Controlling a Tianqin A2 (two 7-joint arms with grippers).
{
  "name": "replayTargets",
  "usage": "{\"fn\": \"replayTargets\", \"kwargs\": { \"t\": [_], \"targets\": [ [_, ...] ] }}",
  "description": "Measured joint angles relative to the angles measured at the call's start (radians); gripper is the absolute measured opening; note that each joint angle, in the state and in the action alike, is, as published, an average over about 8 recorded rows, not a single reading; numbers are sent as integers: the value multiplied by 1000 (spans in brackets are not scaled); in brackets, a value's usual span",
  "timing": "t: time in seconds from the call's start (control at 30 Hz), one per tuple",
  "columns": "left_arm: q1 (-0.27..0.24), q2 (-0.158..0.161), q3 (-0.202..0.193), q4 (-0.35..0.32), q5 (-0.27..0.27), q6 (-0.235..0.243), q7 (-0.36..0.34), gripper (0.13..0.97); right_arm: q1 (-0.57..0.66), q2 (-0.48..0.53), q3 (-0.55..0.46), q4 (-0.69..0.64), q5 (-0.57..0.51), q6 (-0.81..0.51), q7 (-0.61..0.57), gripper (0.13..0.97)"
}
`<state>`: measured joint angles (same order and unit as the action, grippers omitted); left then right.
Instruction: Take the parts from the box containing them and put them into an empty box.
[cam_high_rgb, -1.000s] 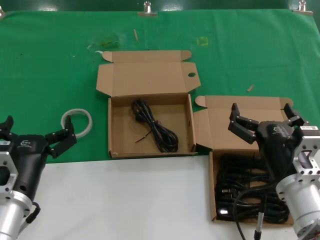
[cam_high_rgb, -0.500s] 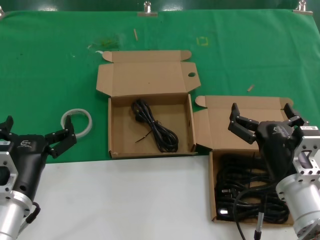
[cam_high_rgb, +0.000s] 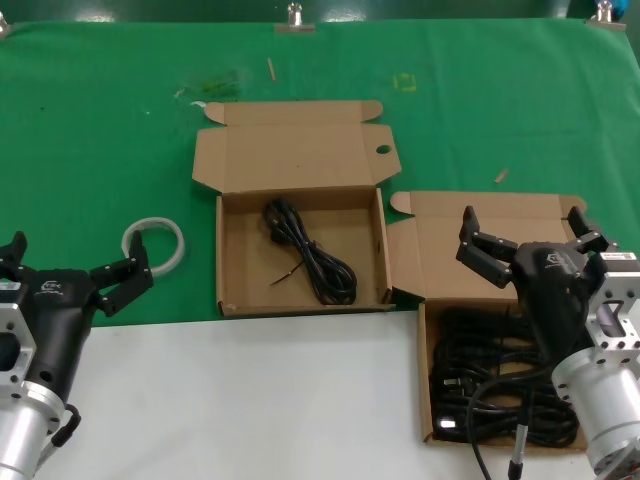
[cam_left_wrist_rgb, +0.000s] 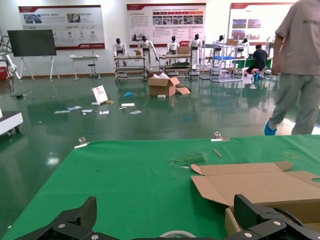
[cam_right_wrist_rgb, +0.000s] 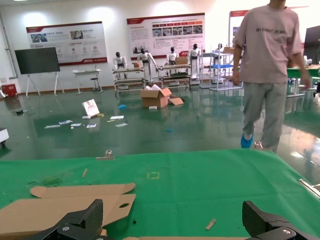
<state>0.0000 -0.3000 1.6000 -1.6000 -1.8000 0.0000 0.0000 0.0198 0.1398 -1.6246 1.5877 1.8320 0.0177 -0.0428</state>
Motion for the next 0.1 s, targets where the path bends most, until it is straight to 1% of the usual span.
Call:
{"fn": "replayTargets", "kwargs": {
  "t": [0.1],
  "targets": [
    [0, 0, 0, 0, 0, 0, 0, 965, 0, 0, 0, 0, 0, 0, 0, 966]
  ]
}}
